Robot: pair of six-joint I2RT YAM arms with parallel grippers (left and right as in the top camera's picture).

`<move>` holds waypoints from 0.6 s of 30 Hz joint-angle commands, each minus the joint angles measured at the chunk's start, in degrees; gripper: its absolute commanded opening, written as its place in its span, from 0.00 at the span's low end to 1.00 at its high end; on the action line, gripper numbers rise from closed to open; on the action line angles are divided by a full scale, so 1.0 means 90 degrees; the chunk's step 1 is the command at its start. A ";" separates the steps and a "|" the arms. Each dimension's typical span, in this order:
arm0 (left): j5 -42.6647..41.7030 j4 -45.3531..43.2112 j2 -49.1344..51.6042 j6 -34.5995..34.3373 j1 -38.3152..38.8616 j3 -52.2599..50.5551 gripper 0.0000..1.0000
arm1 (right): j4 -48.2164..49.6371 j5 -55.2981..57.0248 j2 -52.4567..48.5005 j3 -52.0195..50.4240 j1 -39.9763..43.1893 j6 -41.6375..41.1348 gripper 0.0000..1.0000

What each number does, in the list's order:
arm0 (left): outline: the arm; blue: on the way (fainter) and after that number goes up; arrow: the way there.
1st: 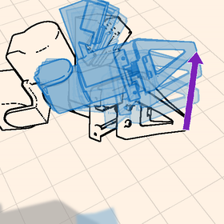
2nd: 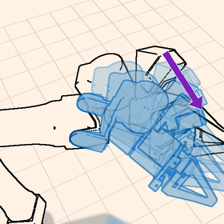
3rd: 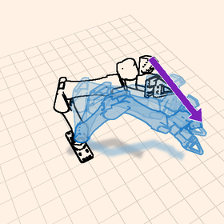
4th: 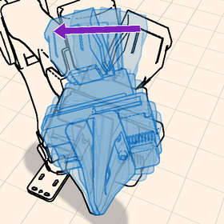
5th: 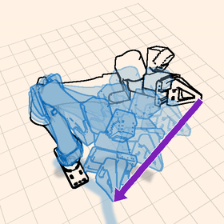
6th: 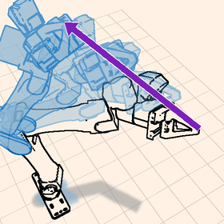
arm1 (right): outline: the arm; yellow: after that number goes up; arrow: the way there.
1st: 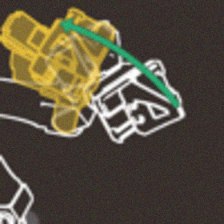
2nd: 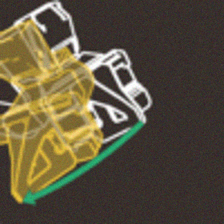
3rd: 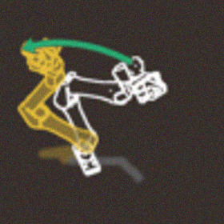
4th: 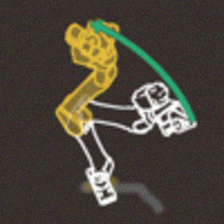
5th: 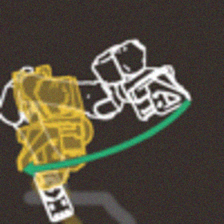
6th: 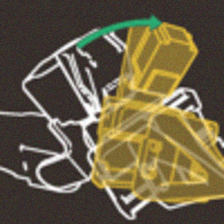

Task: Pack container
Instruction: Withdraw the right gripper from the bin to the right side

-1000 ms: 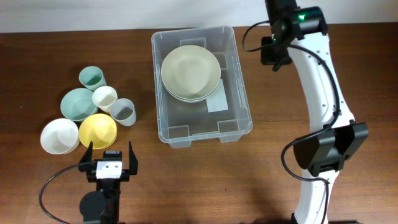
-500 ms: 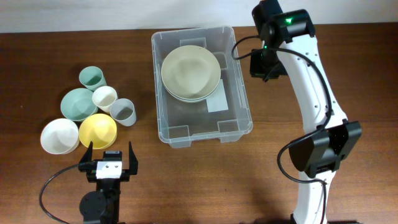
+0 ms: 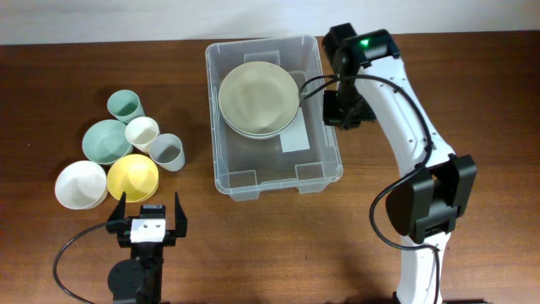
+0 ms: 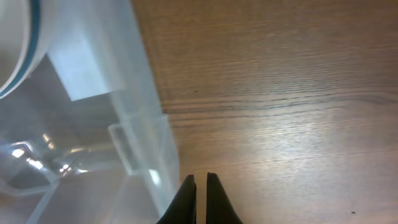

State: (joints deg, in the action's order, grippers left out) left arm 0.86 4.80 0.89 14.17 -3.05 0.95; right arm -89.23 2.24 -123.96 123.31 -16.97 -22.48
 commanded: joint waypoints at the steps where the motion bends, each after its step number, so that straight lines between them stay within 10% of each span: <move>1: 0.0044 -0.0010 -0.0053 0.0100 0.0019 -0.0046 0.99 | 0.0012 -0.0194 -0.0019 -0.0032 -0.0172 -0.0056 0.04; 18: 0.0046 -0.0010 -0.0053 0.0100 0.0019 -0.0046 0.99 | 0.0474 -0.0325 -0.0017 -0.0027 -0.0335 -0.0036 0.04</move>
State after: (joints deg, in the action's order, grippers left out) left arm 0.86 4.80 0.89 14.17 -3.05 0.95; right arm -85.54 -0.36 -123.96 123.31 -20.53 -22.48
